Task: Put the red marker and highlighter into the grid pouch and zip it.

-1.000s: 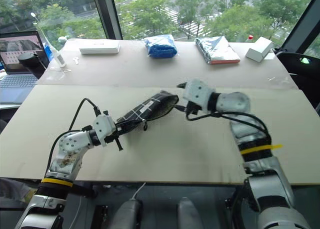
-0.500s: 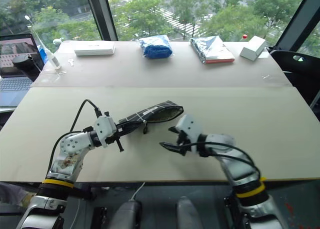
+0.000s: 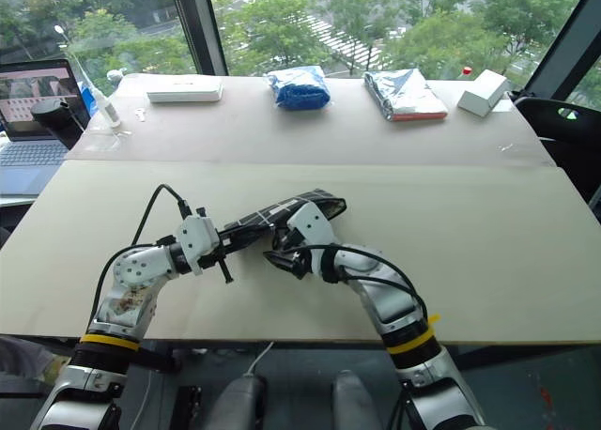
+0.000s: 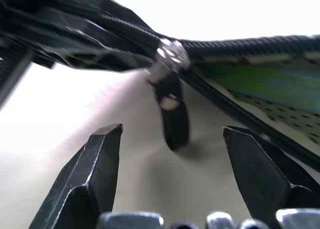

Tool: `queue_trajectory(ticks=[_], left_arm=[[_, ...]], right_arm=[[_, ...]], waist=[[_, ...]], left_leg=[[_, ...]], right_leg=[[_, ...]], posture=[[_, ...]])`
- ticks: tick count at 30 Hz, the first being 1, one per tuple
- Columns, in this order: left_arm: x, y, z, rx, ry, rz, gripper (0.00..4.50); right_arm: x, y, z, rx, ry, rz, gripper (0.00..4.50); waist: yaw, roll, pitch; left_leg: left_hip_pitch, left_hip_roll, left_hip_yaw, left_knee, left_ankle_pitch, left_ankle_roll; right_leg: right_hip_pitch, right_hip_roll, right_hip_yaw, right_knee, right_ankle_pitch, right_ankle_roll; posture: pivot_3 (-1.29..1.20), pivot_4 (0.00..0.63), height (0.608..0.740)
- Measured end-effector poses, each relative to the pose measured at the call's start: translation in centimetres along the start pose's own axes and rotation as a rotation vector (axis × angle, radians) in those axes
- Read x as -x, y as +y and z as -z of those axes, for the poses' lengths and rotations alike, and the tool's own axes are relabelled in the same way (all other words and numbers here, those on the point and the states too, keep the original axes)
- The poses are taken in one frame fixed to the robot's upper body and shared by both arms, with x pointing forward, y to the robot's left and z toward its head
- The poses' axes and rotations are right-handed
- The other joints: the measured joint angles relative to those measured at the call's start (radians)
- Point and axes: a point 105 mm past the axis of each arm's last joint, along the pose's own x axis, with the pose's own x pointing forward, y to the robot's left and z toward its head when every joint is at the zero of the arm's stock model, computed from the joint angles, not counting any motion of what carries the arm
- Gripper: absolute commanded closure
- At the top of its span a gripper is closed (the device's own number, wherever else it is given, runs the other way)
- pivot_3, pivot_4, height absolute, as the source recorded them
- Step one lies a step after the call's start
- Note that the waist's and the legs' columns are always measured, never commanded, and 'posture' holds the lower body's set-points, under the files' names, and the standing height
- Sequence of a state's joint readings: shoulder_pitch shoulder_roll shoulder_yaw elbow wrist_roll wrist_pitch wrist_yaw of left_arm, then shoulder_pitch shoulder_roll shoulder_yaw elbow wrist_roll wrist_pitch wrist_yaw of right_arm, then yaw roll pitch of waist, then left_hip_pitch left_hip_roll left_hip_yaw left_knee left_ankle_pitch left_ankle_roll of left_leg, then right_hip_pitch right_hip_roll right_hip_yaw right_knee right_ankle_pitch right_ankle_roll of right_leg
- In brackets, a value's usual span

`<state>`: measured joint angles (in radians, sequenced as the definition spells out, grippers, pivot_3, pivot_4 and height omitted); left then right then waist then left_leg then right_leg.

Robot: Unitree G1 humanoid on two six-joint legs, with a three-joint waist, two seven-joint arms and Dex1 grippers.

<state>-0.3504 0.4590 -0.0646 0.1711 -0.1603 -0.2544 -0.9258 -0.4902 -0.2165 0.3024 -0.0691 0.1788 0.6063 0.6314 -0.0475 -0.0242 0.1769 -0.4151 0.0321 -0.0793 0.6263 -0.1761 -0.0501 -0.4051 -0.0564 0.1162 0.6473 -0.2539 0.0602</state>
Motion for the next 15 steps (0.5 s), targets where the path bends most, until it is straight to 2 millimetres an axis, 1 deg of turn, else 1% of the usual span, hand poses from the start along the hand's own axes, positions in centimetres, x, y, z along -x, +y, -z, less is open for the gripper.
queue_trajectory(ticks=[4,6,8,15], left_arm=[[0.0,0.0,0.0,0.000,0.000,-0.002,4.50],[0.0,0.0,0.0,0.000,0.000,-0.003,4.50],[0.0,0.0,0.0,0.000,0.000,-0.005,4.50],[0.0,0.1,0.0,-0.001,0.001,-0.009,4.50]], right_arm=[[-0.1,-0.1,-0.4,0.004,-0.008,0.005,3.09],[-0.1,-0.1,-0.4,0.003,-0.009,0.006,3.72],[-0.1,-0.3,-0.3,-0.001,-0.008,0.011,4.46],[0.6,-1.2,-0.3,-0.006,-0.008,0.039,4.46]], waist=[[0.000,0.000,0.000],[0.000,0.000,0.000],[0.000,0.000,0.000],[0.000,0.000,0.000]], left_leg=[[0.000,0.000,0.000,0.000,0.000,0.000],[0.000,0.000,0.000,0.000,0.000,0.000],[0.000,0.000,0.000,0.000,0.000,0.000],[0.000,0.000,0.000,0.000,0.000,0.000]], right_leg=[[0.000,0.000,0.000,0.000,0.000,0.000],[0.000,0.000,0.000,0.000,0.000,0.000],[0.000,0.000,0.000,0.000,0.000,0.000],[0.000,0.000,0.000,0.000,0.000,0.000]], posture=[[0.00,0.150,0.740],[0.00,0.150,0.740],[0.00,0.150,0.740],[0.00,0.150,0.740]])
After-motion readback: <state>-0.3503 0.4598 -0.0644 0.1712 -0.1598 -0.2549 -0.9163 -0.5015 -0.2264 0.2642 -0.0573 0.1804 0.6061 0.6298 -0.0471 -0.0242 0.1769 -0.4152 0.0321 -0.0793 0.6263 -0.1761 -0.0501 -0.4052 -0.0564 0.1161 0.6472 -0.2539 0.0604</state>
